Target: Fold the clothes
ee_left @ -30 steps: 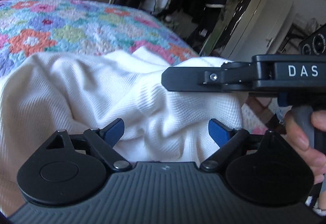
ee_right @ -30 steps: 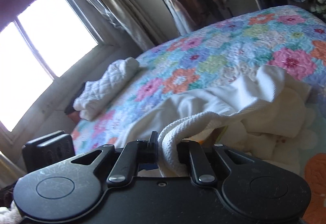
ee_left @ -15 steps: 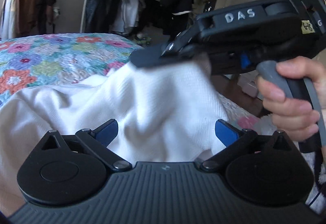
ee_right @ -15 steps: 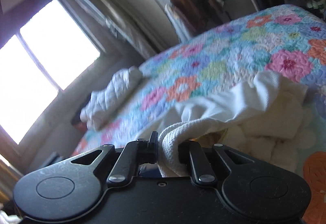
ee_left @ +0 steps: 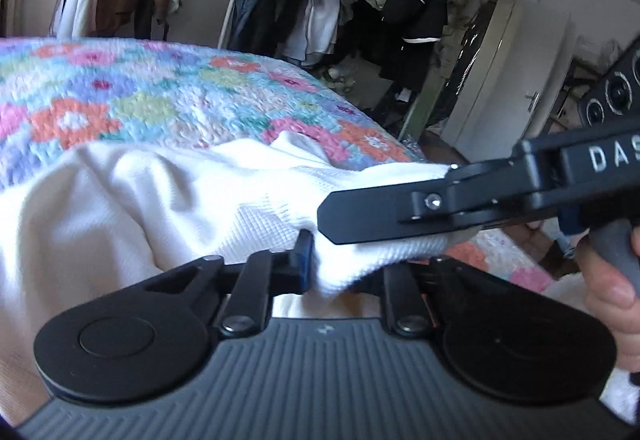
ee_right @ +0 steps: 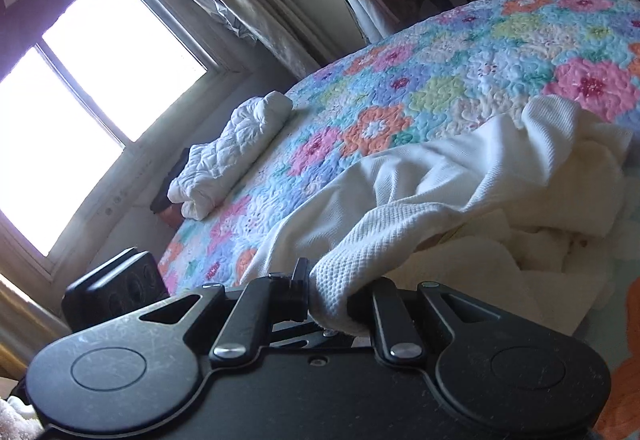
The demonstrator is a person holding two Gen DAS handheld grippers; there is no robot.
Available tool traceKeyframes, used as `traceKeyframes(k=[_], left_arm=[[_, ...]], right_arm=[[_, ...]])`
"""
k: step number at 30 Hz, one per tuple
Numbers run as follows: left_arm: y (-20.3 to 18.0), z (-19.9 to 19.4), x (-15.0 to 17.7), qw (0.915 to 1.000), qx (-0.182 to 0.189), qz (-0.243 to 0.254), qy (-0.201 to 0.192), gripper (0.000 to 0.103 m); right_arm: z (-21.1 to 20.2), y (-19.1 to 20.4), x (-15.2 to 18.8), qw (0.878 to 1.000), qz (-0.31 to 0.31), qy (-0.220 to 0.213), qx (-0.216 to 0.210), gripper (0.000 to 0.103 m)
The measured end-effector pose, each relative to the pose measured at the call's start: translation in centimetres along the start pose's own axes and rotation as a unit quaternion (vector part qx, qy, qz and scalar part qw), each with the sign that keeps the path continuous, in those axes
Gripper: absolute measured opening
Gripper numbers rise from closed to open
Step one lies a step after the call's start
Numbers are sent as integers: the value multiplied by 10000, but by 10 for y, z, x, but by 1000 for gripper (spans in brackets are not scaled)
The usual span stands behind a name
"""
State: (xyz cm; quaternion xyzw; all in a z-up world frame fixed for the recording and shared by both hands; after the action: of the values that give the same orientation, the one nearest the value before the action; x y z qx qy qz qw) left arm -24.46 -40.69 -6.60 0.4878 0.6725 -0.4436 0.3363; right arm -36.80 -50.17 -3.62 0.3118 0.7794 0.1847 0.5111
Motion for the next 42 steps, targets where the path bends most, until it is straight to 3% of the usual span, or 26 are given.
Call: traceKeyframes(k=[5,10,12,14,18,20,23,26,33,38,42], left_arm=[[-12,5,-15,9916,-297,1255,32,10],[-10,7,-28,9855,-383,1651,118,8],[-6,9,-29,9823,-567,1775,175,8],[5,12,-32,9820,-746,1718,242,8],[26,22,-41,9771,-1209,1700,420,7],[35,27,-46,9727,-1454,1738,489,7],[51,27,-51,9780,-1541,1304,529,7],[57,23,-49,9748,-1739,1323,448,7],[67,14,-64,9716,-1914,1392,45,7],[91,12,-77,9629,-2429,1173,-71,7],[113,9,-82,9557,-2794,920,-125,7]], right_arm=[[-8,-4,-3,9994,116,-306,56,21],[-18,-19,-5,9971,499,-569,71,31],[-21,-25,-6,9956,610,-682,194,47],[-25,-28,-8,9940,561,-813,478,55],[-25,-39,-7,9898,362,-782,1132,59],[-20,-46,-5,9885,418,-695,1279,59],[-13,-54,-2,9867,497,-573,1441,59],[-4,-59,2,9842,361,-403,1686,59],[27,-50,15,9881,-68,250,1513,59],[46,-61,15,9836,55,225,1787,59],[55,-58,14,9866,135,141,1618,59]])
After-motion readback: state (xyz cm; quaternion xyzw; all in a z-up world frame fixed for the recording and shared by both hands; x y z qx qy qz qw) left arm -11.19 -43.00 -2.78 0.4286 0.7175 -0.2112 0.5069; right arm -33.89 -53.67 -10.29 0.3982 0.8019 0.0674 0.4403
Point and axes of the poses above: each gripper's, at about its wrist camera, not at the fingertips, and z roughly the way its jaws point, y to its left, x to its underside, the point moved 2 cm from there along z, roughly the way its jaws point, and after that the axes turned 5 degrees about -y, right-handed, at the moved point
